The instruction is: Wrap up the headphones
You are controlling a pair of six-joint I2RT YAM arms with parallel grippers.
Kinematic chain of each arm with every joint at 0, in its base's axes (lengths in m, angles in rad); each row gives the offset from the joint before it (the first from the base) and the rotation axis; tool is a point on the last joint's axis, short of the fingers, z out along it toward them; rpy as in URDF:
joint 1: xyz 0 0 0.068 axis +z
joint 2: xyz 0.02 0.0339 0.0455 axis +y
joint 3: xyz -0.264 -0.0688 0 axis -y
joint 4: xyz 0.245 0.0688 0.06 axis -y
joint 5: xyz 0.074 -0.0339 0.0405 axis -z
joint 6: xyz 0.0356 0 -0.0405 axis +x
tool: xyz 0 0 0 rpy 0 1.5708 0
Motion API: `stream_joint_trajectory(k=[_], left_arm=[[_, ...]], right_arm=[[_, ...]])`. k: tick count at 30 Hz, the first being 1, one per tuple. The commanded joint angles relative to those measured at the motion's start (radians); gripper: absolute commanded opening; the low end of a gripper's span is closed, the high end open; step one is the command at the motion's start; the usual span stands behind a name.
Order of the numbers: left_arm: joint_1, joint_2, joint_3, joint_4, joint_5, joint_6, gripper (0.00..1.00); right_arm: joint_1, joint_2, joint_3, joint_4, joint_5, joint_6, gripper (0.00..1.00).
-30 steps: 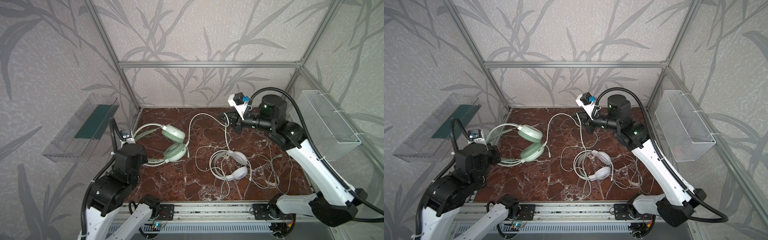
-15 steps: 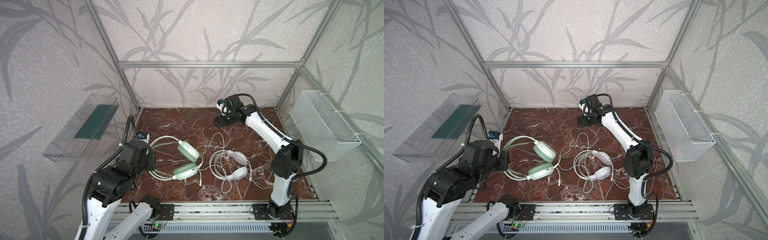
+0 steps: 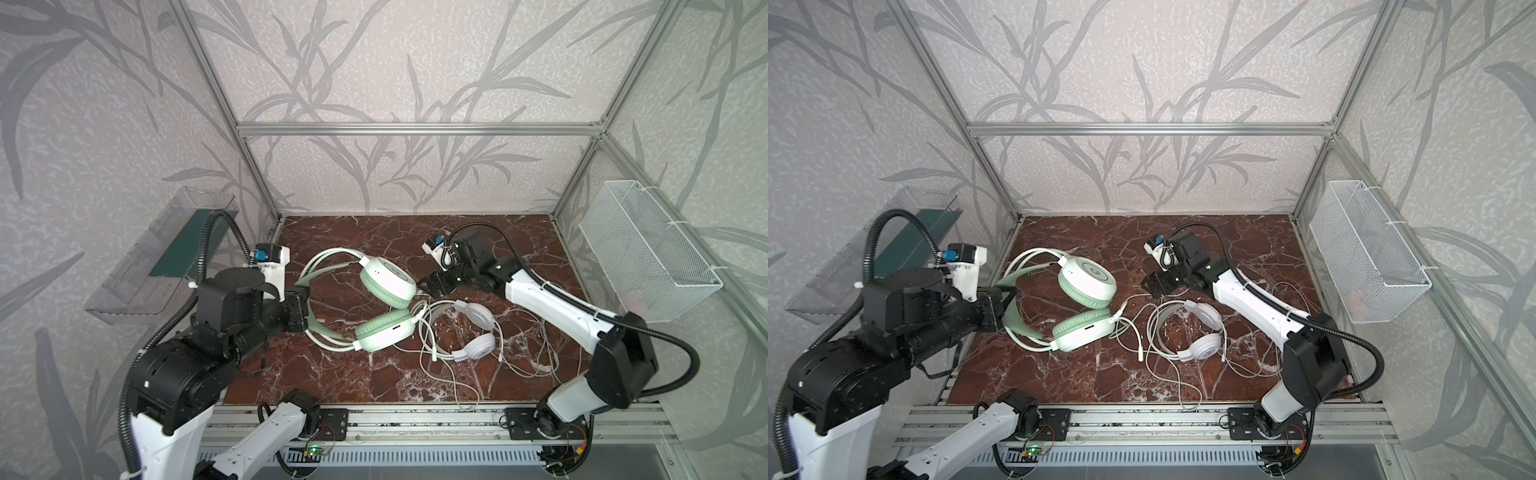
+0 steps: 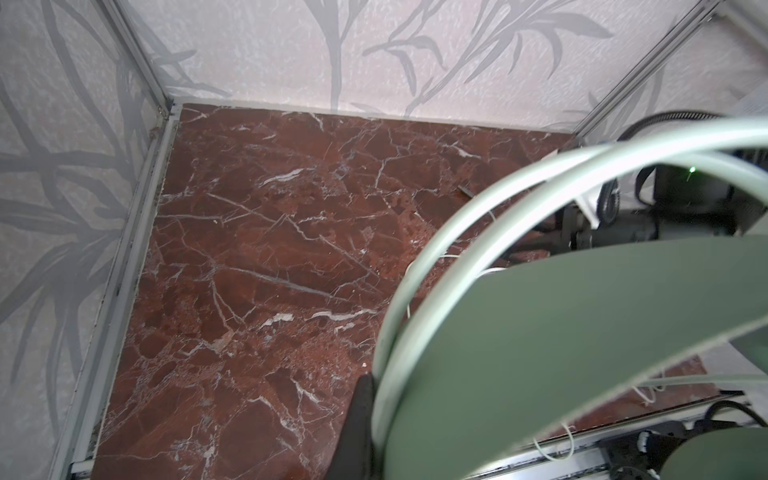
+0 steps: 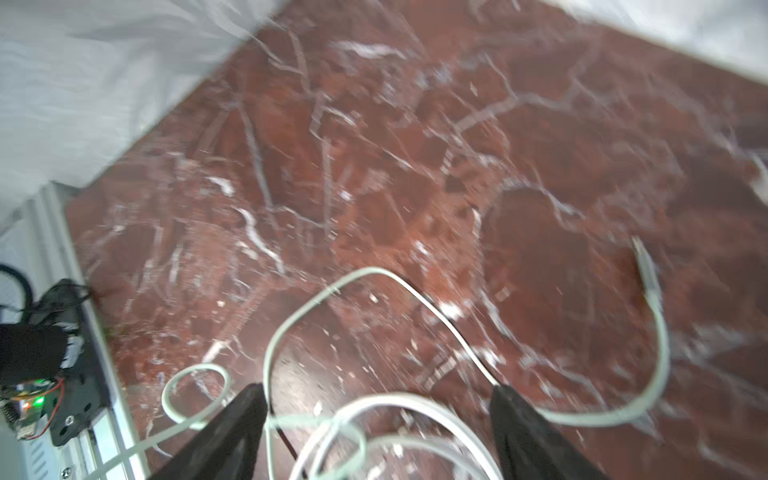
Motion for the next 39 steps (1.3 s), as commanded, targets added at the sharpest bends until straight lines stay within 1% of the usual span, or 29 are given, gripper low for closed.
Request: stream_joint_trajectory(k=[1,3,5,7,10,12,13,15,16,19,21,23,25,27,31,33,34,35,36,37,39], left_arm=[[-0.009,0.012,0.095,0.047,-0.016,-0.081,0.0],[-0.008,0.025,0.132,0.053,-0.047,-0.092,0.0],[-0.009,0.038,0.171,0.07,-0.052,-0.108,0.0],[-0.009,0.054,0.207,0.08,-0.076,-0.11,0.0],[-0.009,0.067,0.226,0.094,-0.162,-0.102,0.0],[-0.009,0.076,0.228,0.108,-0.202,-0.092,0.0],[-0.009,0.088,0.24,0.106,-0.214,-0.086,0.0],[-0.009,0.111,0.267,0.101,-0.22,-0.082,0.0],[-0.009,0.125,0.284,0.098,-0.22,-0.081,0.0],[-0.008,0.17,0.341,0.078,-0.239,-0.077,0.0],[-0.009,0.204,0.38,0.066,-0.232,-0.08,0.0],[-0.009,0.232,0.404,0.061,-0.215,-0.082,0.0],[-0.008,0.256,0.426,0.052,-0.222,-0.077,0.0],[-0.006,0.272,0.437,0.044,-0.233,-0.071,0.0],[0.002,0.291,0.428,0.043,-0.228,-0.07,0.0],[0.013,0.304,0.423,0.044,-0.222,-0.073,0.0],[0.02,0.309,0.424,0.044,-0.213,-0.078,0.0],[0.028,0.314,0.426,0.047,-0.199,-0.083,0.0],[0.037,0.319,0.427,0.051,-0.192,-0.09,0.0],[0.044,0.325,0.429,0.049,-0.185,-0.095,0.0],[0.064,0.337,0.439,0.048,-0.173,-0.11,0.0]], right_arm=[[-0.006,-0.065,-0.153,0.405,-0.087,0.011,0.88],[-0.005,-0.078,-0.227,0.521,-0.161,0.048,0.89],[-0.006,-0.073,-0.279,0.603,-0.202,0.09,0.89],[-0.006,-0.07,-0.326,0.674,-0.207,0.135,0.89],[-0.006,-0.093,-0.382,0.74,-0.224,0.184,0.89],[-0.004,-0.114,-0.392,0.713,-0.237,0.194,0.89],[-0.004,-0.13,-0.392,0.665,-0.248,0.184,0.89],[-0.001,-0.165,-0.401,0.578,-0.239,0.164,0.89],[0.0,-0.182,-0.421,0.564,-0.232,0.162,0.89],[0.008,-0.221,-0.486,0.561,-0.212,0.173,0.89],[0.013,-0.232,-0.523,0.567,-0.196,0.17,0.9],[0.014,-0.233,-0.543,0.563,-0.192,0.167,0.9],[0.022,-0.232,-0.551,0.545,-0.195,0.166,0.9],[0.048,-0.232,-0.564,0.531,-0.168,0.149,0.9],[0.099,-0.206,-0.579,0.516,-0.078,0.123,0.88],[0.116,-0.178,-0.575,0.503,-0.045,0.116,0.8],[0.127,-0.167,-0.572,0.489,-0.015,0.113,0.78],[0.138,-0.153,-0.567,0.472,0.003,0.104,0.73],[0.147,-0.142,-0.565,0.462,0.01,0.097,0.65],[0.155,-0.136,-0.565,0.458,0.019,0.094,0.6],[0.175,-0.134,-0.57,0.448,0.048,0.088,0.45]])
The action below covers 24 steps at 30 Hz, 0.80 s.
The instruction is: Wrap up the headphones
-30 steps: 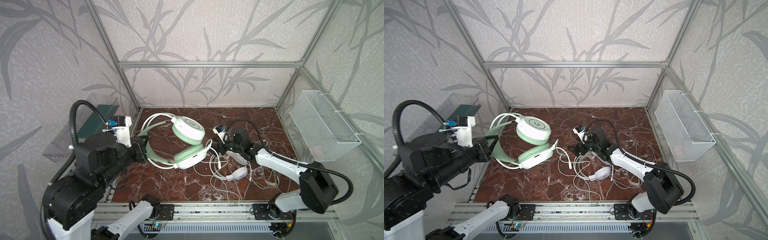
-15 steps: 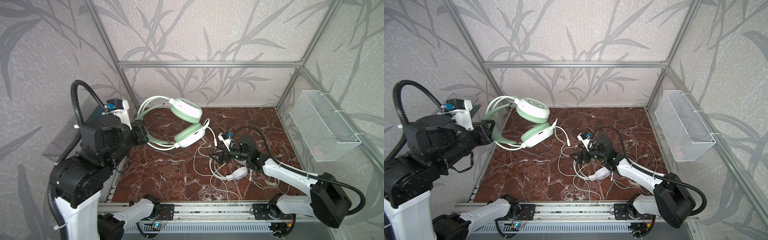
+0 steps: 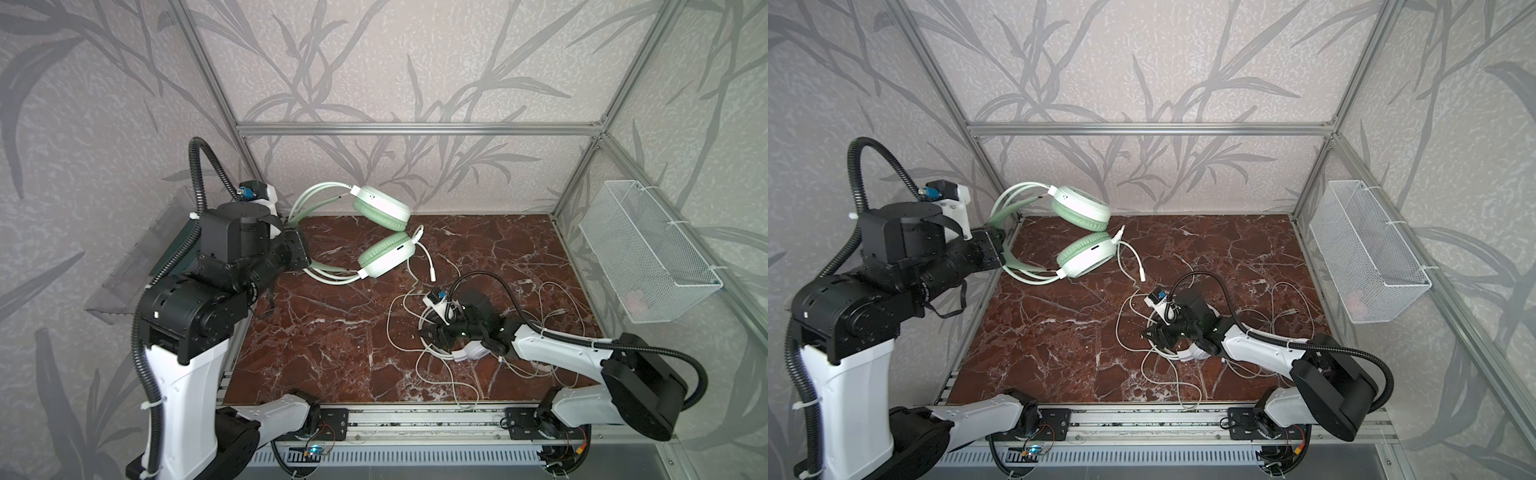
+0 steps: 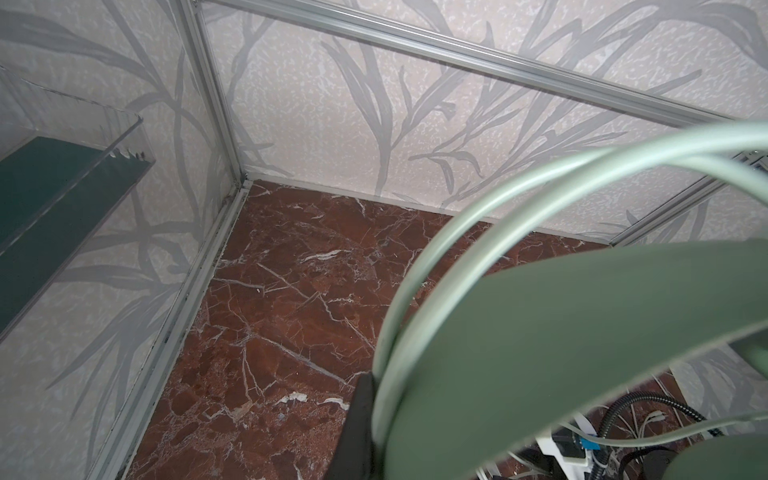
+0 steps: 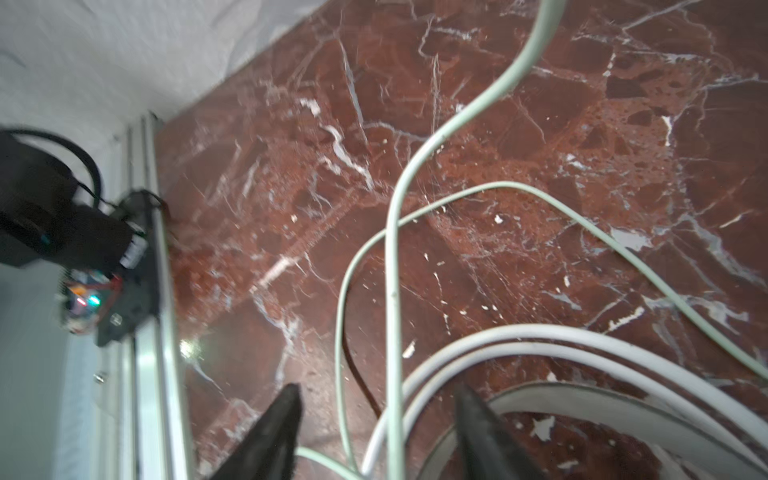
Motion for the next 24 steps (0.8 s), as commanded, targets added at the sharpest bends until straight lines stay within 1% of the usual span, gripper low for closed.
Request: stream_joint_trajectory(k=[1,3,5,8,11,13,15,17,18,19,21,24], left_arm=[[0.031,0.006,0.035,0.054,0.037,-0.066,0.0],[0.053,0.018,0.033,0.059,0.062,-0.086,0.0],[0.084,0.026,0.017,0.071,0.091,-0.108,0.0],[0.15,0.038,-0.034,0.104,0.174,-0.159,0.0],[0.211,0.058,-0.088,0.143,0.263,-0.217,0.0],[0.237,0.076,-0.123,0.164,0.308,-0.25,0.0],[0.254,0.096,-0.171,0.187,0.342,-0.28,0.0],[0.258,0.106,-0.23,0.217,0.369,-0.293,0.0],[0.258,0.111,-0.264,0.236,0.383,-0.294,0.0],[0.258,0.115,-0.293,0.25,0.39,-0.294,0.0],[0.256,0.126,-0.344,0.26,0.398,-0.268,0.0],[0.244,0.122,-0.439,0.279,0.384,-0.211,0.0]], right_arm=[[0.03,-0.001,-0.004,-0.037,0.08,-0.026,0.4],[0.049,-0.012,-0.016,-0.039,0.103,-0.032,0.29],[0.086,-0.036,-0.019,-0.066,0.16,-0.051,0.22],[0.197,-0.099,0.007,-0.146,0.271,-0.104,0.12],[0.321,-0.151,0.078,-0.274,0.386,-0.141,0.03],[0.378,-0.175,0.138,-0.372,0.415,-0.165,0.0],[0.437,-0.185,0.209,-0.455,0.438,-0.2,0.0],[0.5,-0.186,0.272,-0.505,0.437,-0.255,0.0],[0.536,-0.181,0.309,-0.536,0.456,-0.259,0.0],[0.57,-0.174,0.352,-0.582,0.469,-0.315,0.0],[0.623,-0.152,0.455,-0.675,0.52,-0.373,0.0],[0.656,-0.141,0.577,-0.778,0.584,-0.471,0.0]])
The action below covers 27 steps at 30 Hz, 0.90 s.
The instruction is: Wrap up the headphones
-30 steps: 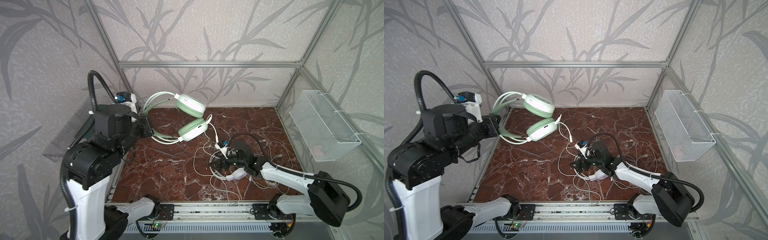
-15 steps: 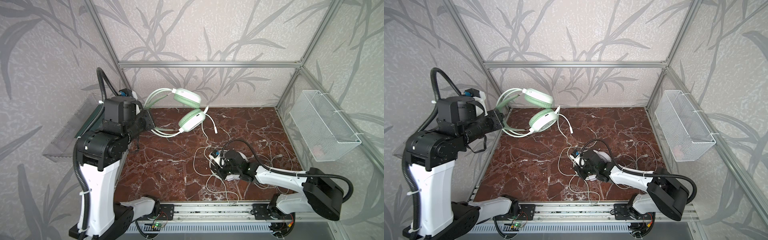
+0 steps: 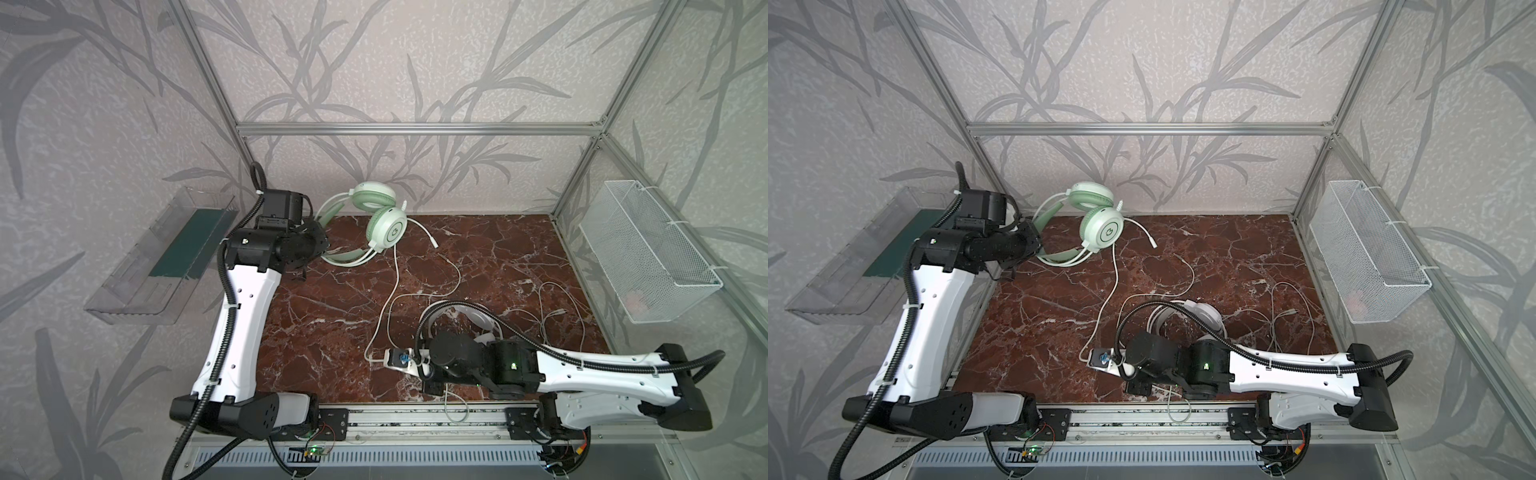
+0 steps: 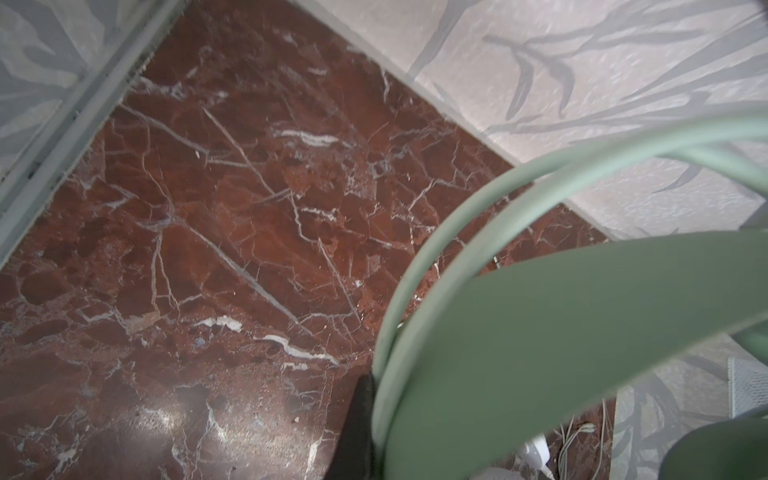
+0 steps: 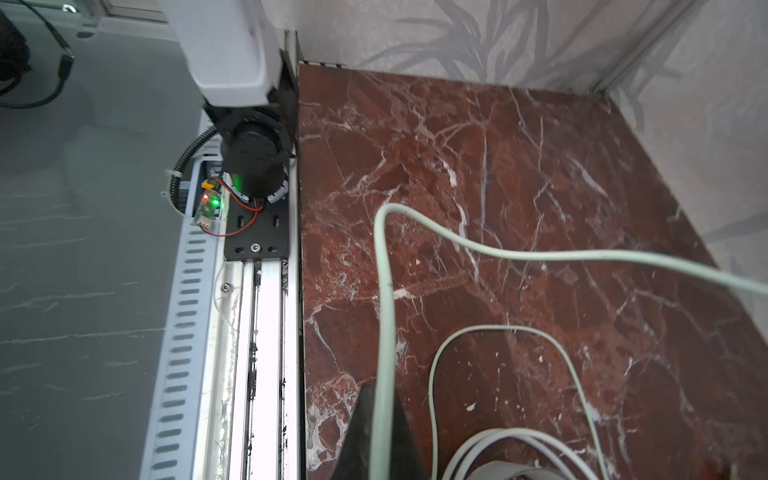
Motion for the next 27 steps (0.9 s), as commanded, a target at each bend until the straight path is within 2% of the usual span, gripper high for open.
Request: stream_joint_trajectory(k=[1,7,12,18,27], left_arm=[[-0.016,-0.033,-0.07,0.092,0.042,0.035,0.0],[-0.126,-0.07,-0.284,0.108,-0.035,0.148,0.0],[-0.159,-0.148,-0.447,0.144,0.006,0.216,0.0],[-0.18,-0.255,-0.557,0.155,0.097,0.273,0.0],[-0.248,-0.386,-0.593,0.104,0.237,0.323,0.0]], right_arm=[[0.023,0.004,0.119,-0.188,0.131,-0.172,0.0],[0.009,-0.006,0.21,-0.183,0.319,-0.403,0.0],[-0.085,-0.002,0.272,-0.237,0.255,-0.441,0.0],[-0.178,-0.013,0.303,-0.241,0.208,-0.457,0.0],[-0.307,0.018,0.339,-0.22,0.131,-0.476,0.0]])
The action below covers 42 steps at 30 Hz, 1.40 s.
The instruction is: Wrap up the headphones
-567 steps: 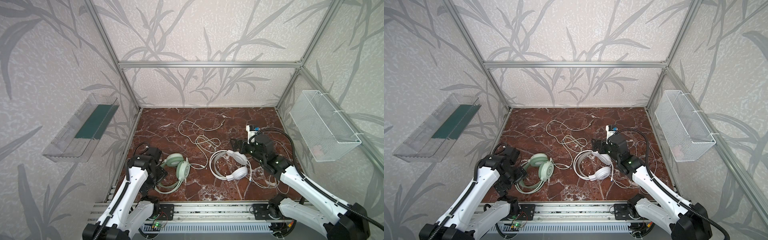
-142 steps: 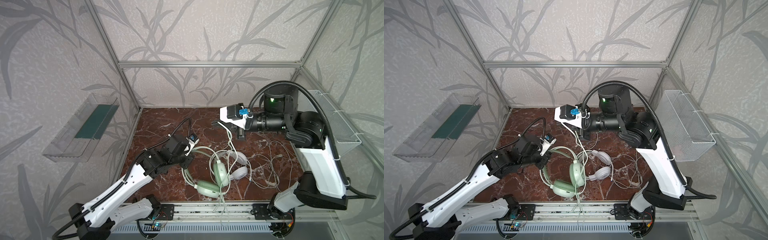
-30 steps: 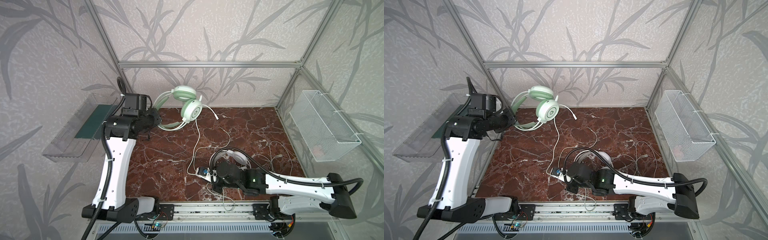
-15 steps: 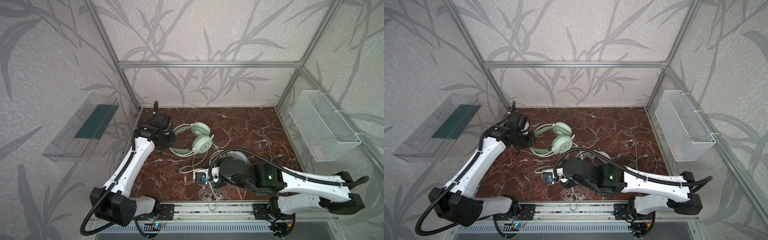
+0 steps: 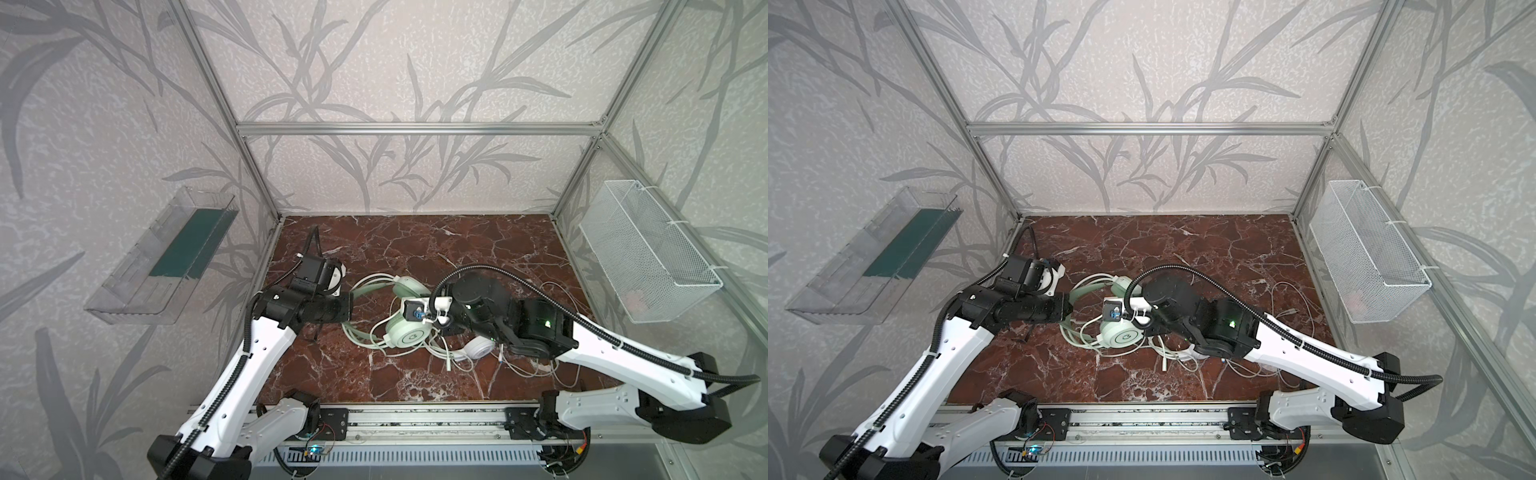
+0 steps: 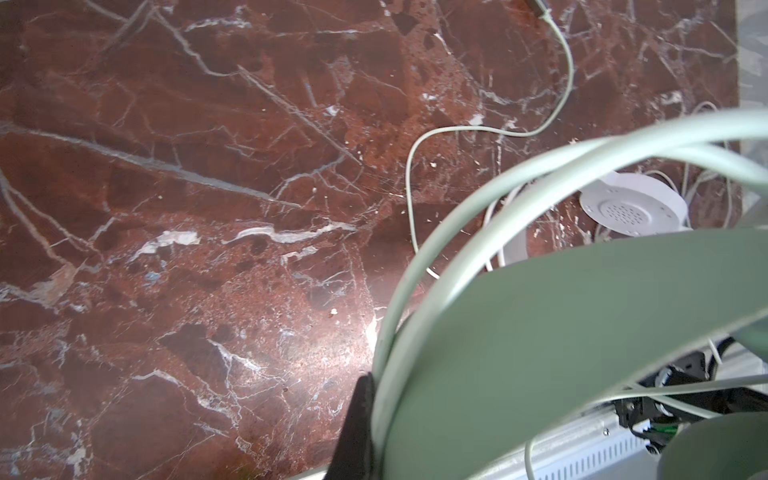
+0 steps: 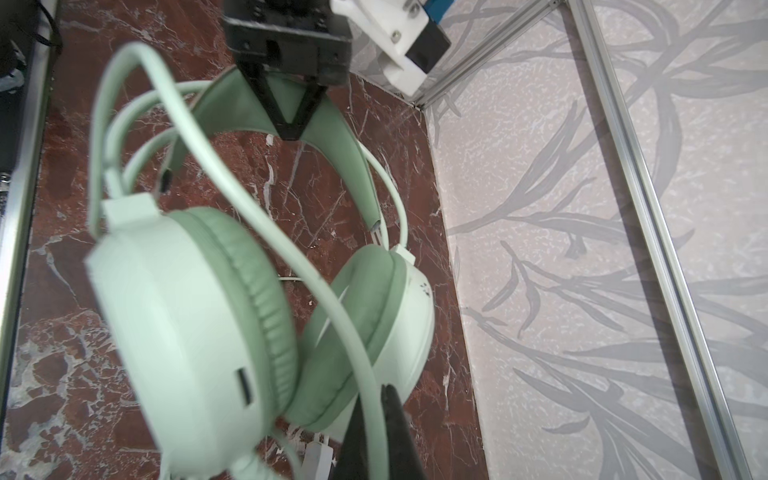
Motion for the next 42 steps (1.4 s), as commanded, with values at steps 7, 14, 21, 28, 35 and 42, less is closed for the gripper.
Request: stream_joint_trajectory(k=[7,14,21,28,35,42], left_arm=[[-0.085,-0.085,-0.03,-0.013,0.115,0.047,0.0],[-0.101,-0.096,-0.009,0.006,0.169,0.044,0.0],[-0.101,-0.135,0.013,0.024,0.236,0.035,0.0],[-0.099,-0.152,0.023,0.002,0.115,0.017,0.0],[-0.099,-0.186,0.077,0.024,0.1,-0.007,0.0],[-0.099,-0.229,0.14,0.075,0.222,-0.059,0.0]], right_arm=[[-0.07,0.058,0.143,0.021,-0.101,-0.026,0.0],[-0.182,0.151,0.21,0.063,-0.189,-0.002,0.0],[-0.356,0.211,0.211,0.129,-0.383,0.116,0.0],[-0.365,0.209,0.165,0.183,-0.423,0.118,0.0],[-0.4,0.145,0.074,0.255,-0.524,0.174,0.08],[-0.474,0.203,-0.007,0.339,-0.556,0.266,0.16]])
